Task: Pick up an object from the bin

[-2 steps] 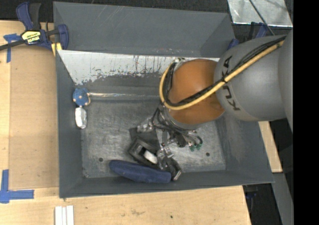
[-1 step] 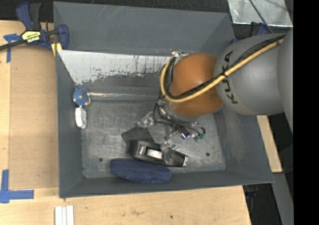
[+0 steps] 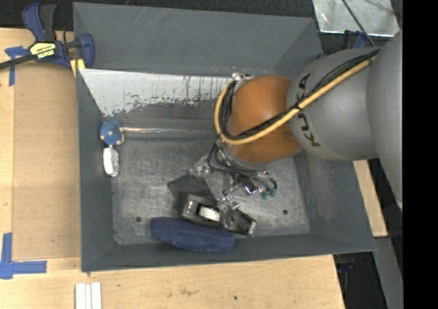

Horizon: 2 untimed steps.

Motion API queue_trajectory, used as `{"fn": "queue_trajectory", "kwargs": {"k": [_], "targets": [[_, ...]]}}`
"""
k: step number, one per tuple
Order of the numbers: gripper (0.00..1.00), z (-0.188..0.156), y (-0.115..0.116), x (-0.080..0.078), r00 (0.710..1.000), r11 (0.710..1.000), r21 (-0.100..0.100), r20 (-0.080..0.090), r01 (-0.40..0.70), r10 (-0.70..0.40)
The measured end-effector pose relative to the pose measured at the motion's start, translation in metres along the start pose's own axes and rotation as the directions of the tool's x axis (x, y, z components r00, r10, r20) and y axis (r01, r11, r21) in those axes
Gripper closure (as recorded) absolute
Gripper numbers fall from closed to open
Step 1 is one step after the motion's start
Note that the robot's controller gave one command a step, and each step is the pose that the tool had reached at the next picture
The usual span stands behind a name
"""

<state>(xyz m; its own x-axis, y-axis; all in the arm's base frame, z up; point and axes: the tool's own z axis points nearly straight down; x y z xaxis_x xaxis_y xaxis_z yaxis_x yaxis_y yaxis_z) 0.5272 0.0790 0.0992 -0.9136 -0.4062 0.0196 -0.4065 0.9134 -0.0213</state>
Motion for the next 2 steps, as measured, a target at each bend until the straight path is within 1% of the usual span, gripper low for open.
{"fn": "queue_trajectory", "kwargs": {"k": [1, 2], "targets": [[0.0, 0.0045, 0.0089, 0.0063, 0.968, 0.968, -0.01, 0.009, 0.251, -0.25], [1.0, 0.0045, 0.0085, 0.0064, 0.969, 0.968, -0.01, 0.009, 0.249, -0.249]]}}
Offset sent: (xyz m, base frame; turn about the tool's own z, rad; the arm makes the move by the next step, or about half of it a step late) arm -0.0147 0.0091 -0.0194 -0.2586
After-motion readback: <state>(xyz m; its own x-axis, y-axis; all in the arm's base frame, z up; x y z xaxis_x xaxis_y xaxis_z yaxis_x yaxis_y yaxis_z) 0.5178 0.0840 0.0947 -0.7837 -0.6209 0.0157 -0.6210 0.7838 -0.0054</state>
